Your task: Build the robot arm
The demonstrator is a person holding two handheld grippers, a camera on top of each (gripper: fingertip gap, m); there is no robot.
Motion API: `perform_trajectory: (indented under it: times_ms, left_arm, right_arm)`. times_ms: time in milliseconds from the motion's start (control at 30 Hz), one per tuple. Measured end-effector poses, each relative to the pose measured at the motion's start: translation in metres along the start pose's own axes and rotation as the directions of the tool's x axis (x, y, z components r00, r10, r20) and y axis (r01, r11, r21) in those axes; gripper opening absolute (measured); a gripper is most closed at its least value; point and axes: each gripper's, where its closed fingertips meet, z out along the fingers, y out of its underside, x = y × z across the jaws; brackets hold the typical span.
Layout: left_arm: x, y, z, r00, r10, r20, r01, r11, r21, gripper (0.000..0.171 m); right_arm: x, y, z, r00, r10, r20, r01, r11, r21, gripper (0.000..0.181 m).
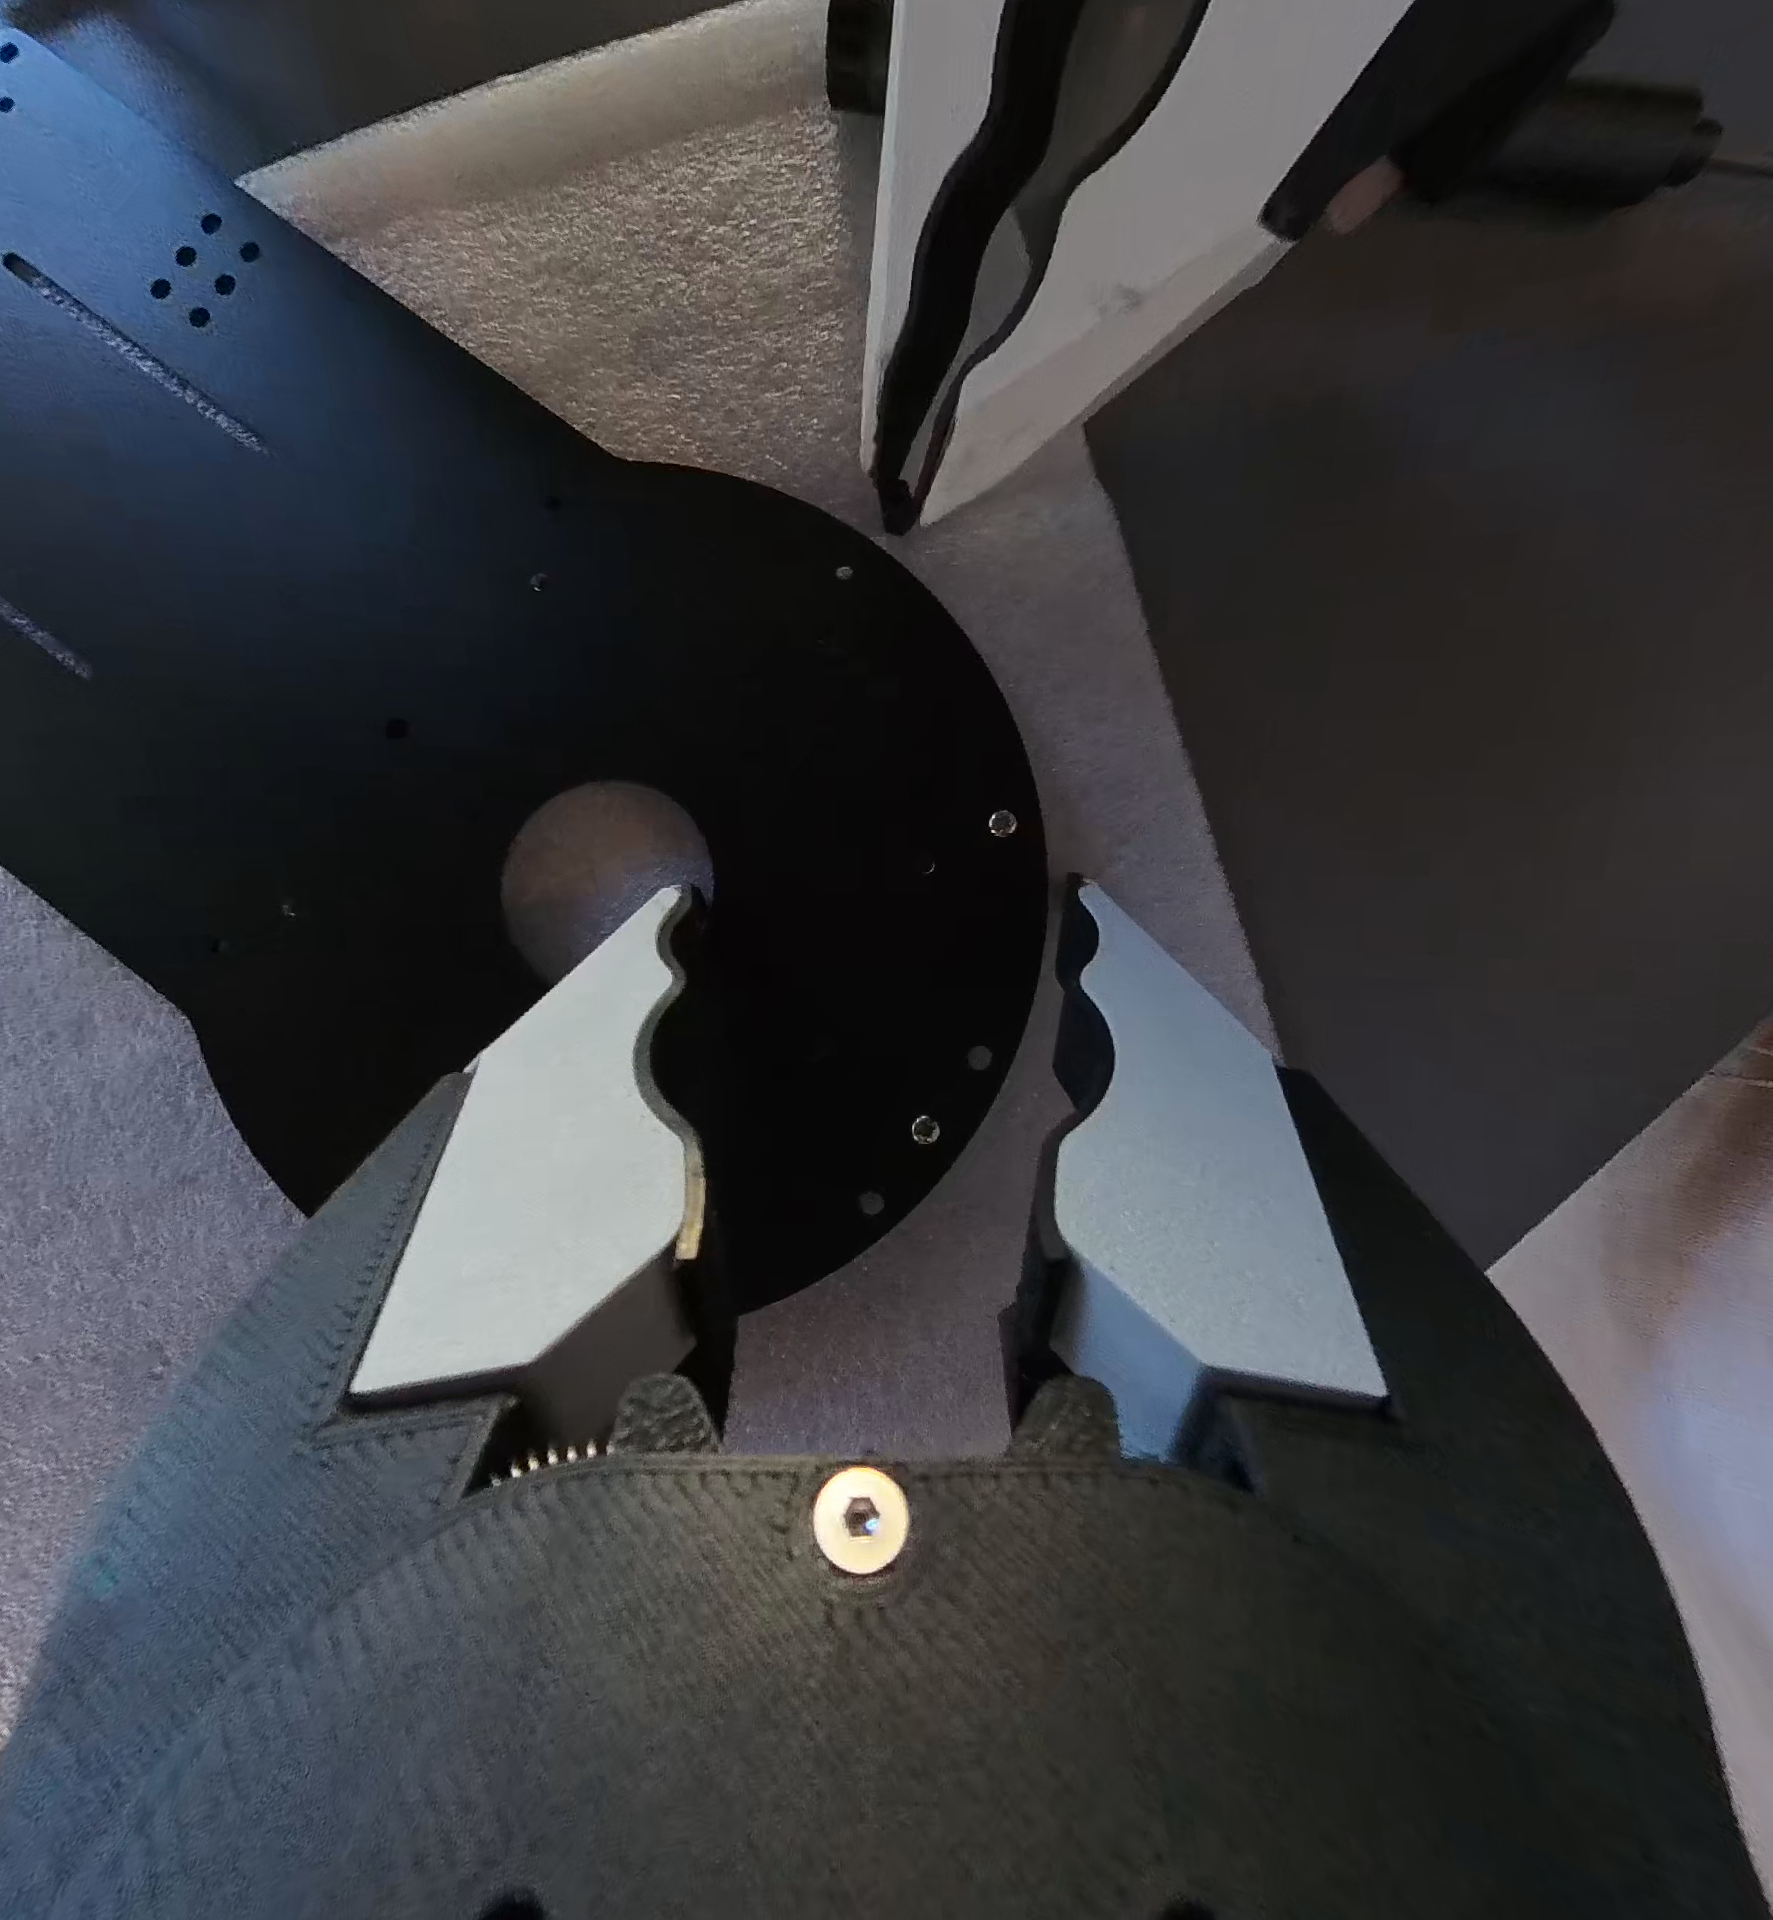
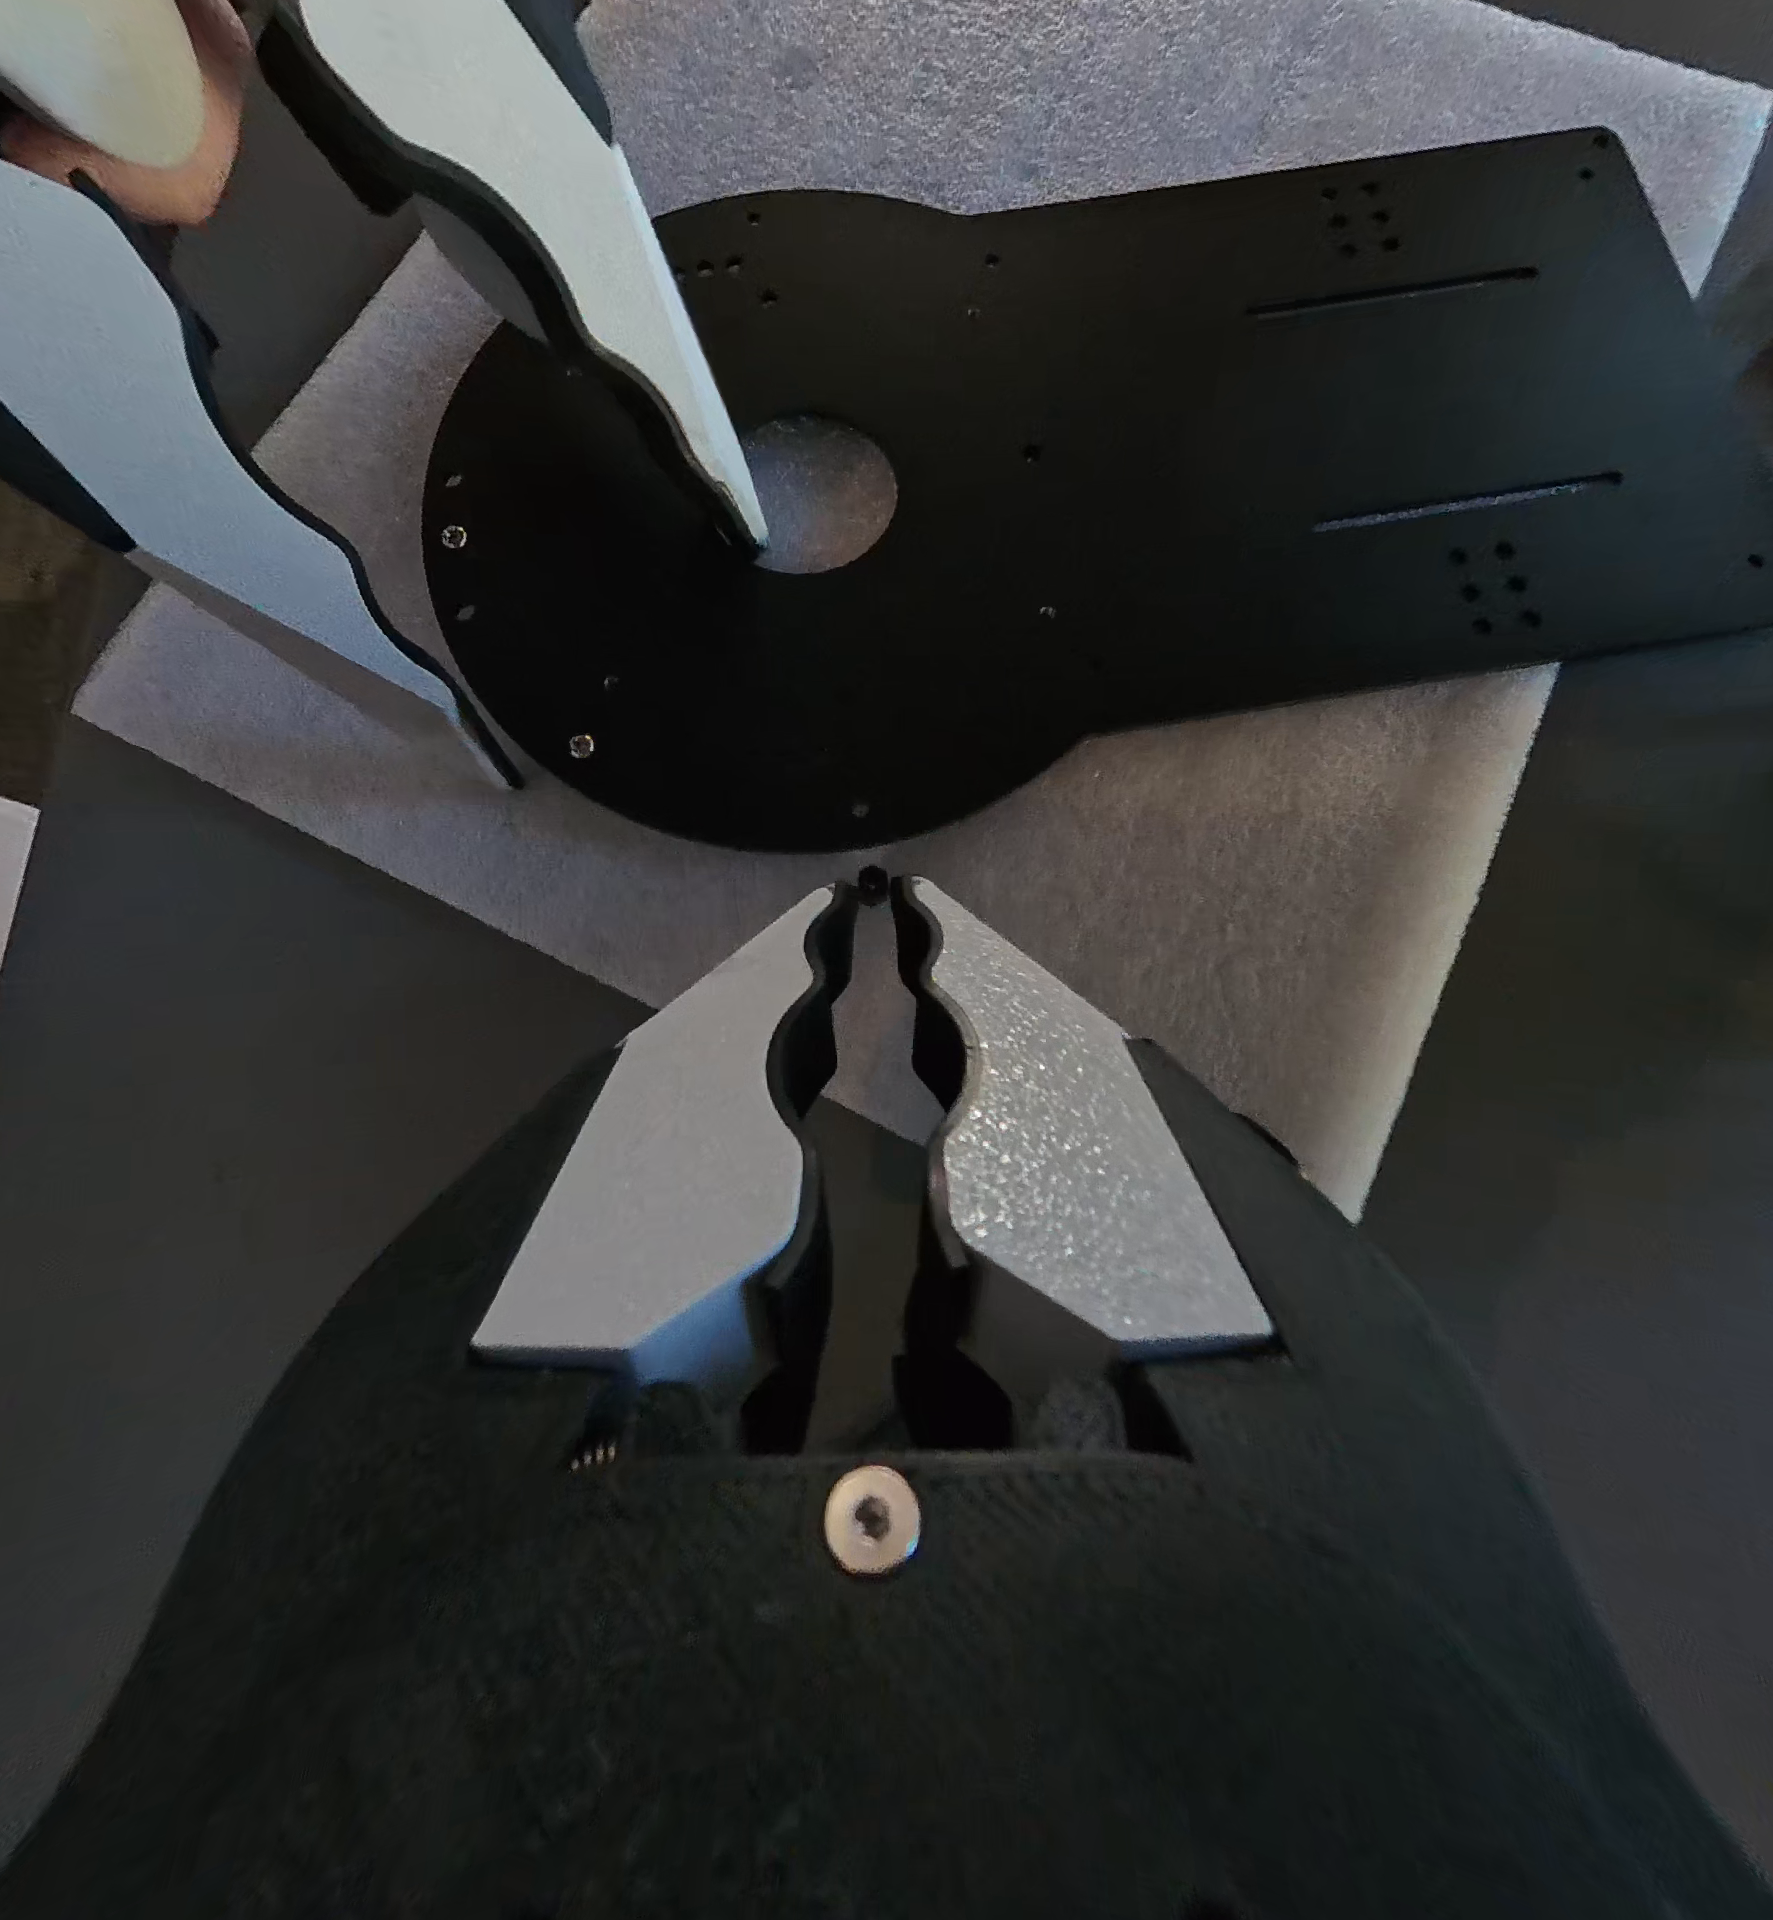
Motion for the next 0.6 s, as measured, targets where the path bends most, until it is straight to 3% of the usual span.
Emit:
perform_trajectory:
  times_ms: [600]
  left_arm:
    - [0.0001, 0.0002, 0.0001, 1.0, -0.001, 0.019, 0.0, 1.0, 0.029, 0.069]
  right_arm:
    - [-0.0021, -0.0007, 0.0069, 1.0, -0.006, 0.023, 0.007, 1.0, -0.027, 0.005]
